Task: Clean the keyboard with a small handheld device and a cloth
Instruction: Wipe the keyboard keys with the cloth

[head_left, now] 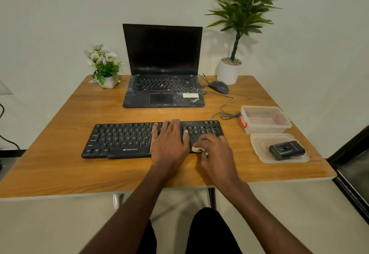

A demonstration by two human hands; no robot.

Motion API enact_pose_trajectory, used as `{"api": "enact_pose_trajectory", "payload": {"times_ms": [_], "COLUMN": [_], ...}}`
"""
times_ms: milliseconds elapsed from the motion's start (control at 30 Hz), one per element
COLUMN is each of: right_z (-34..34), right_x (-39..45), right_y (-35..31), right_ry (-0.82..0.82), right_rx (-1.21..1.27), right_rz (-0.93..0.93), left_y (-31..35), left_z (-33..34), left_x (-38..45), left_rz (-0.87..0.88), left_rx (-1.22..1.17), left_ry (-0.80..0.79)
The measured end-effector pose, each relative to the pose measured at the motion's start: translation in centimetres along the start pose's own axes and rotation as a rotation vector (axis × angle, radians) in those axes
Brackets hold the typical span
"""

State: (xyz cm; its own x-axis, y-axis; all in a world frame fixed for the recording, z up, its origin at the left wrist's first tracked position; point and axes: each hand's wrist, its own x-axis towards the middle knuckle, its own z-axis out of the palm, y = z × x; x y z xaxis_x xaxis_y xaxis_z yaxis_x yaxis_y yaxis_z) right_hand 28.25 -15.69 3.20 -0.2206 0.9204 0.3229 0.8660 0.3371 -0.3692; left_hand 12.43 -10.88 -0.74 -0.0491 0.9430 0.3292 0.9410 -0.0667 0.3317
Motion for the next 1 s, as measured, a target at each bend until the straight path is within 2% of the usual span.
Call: {"api": "enact_pose_trajectory", "payload": {"times_ms": [33,100,200,267,400,633,800,900,1000], "right_z": [-0.3,-1.7,-3.1,-2.7,-0.5,-1.9,-0.8,-0.3,-0.9], "right_x": [-0.2,-0.4,0.6,1.2,1.0,4.3,3.3,1.3,0.5], "right_y": [0.5,1.9,3.8,3.3,2.0,5.0,2.5,1.6,1.7], "right_ry": [-0.022,-0.042,0.092,0.124,-0.031,0.104,-0.004,0.041,-0.009], "right_rx": [-0.028,-0.070,-0.088,-0.047,0.023,-0.042,-0.068,-0.017,0.029], "right_rz": [-0.017,0.074,0.244,0.219,-0.001,0.270,0.154,0.143,0.110], "left_y": [0.0,-0.2,-0.2,-0.2,-0.2,-0.1,0.1,0.0,0.0], "left_z": [0.1,0.2,0.2,0.3,0.4,0.3,0.2,0.2,0.2], "left_x": [0.1,0.1,0.2,0.2,0.3,0.2,0.2,0.2,0.3], "left_rz": [-0.001,-0.002,0.008,0.013,0.008,0.010,-0.004,-0.009,-0.014], "left_rx": [-0.008,-0.008,0.016,0.017,0.035,0.059,0.060,0.057,0.050], "left_ry": [-0.002,-0.005,0.009,0.012,0.001,-0.010,-0.011,-0.020,-0.046]}}
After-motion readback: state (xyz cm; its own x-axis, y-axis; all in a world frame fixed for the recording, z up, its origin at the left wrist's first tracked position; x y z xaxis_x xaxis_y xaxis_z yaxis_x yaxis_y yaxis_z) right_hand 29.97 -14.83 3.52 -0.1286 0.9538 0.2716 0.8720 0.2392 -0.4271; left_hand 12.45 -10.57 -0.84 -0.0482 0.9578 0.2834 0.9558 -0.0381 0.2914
